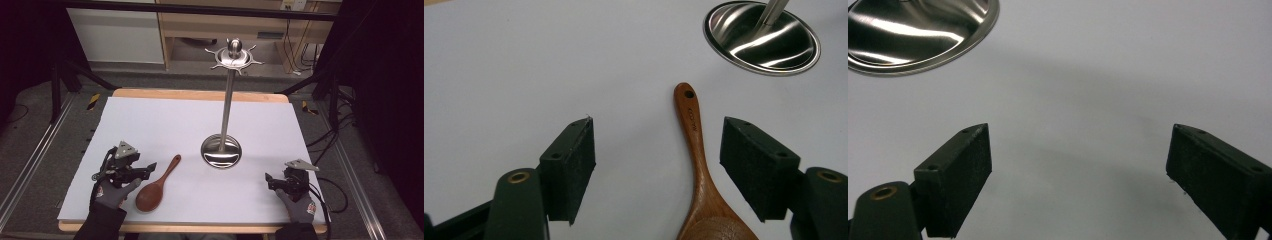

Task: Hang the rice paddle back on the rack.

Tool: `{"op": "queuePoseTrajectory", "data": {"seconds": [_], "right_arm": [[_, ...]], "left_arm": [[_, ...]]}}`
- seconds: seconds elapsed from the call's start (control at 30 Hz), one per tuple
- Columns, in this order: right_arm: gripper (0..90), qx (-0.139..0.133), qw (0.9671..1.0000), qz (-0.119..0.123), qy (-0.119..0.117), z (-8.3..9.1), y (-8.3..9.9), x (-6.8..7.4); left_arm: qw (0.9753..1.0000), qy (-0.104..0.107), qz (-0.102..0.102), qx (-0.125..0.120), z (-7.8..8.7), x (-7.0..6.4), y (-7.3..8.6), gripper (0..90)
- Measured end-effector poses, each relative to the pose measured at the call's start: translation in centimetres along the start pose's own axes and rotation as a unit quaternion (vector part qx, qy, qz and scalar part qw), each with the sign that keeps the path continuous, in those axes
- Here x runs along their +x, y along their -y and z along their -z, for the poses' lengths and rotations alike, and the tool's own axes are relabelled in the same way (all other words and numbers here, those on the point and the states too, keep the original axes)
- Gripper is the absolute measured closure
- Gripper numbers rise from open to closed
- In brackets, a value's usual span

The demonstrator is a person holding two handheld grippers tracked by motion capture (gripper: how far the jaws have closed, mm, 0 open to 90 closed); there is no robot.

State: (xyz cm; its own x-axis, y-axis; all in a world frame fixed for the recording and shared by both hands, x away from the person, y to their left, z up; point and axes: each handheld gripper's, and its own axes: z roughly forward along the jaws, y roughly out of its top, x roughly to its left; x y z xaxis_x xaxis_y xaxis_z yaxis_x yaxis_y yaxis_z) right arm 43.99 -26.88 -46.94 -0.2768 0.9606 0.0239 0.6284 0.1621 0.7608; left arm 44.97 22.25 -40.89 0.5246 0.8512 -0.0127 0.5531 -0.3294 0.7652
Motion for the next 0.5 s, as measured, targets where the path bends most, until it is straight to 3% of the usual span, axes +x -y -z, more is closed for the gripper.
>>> {"op": "queuePoseTrajectory", "data": {"seconds": [0.3, 0.5], "right_arm": [[11.4, 0.000, 1.0000, 0.002, 0.000, 0.0, 0.0, 0.0], [11.4, 0.002, 1.0000, 0.005, 0.002, 0.0, 0.0, 0.0]], "left_arm": [[0.9998, 0.013, -0.008, 0.014, -0.8, -0.5, -1.0, 29.5], [0.9996, 0.017, 0.002, 0.022, -1.2, -0.3, -1.3, 28.5]]}}
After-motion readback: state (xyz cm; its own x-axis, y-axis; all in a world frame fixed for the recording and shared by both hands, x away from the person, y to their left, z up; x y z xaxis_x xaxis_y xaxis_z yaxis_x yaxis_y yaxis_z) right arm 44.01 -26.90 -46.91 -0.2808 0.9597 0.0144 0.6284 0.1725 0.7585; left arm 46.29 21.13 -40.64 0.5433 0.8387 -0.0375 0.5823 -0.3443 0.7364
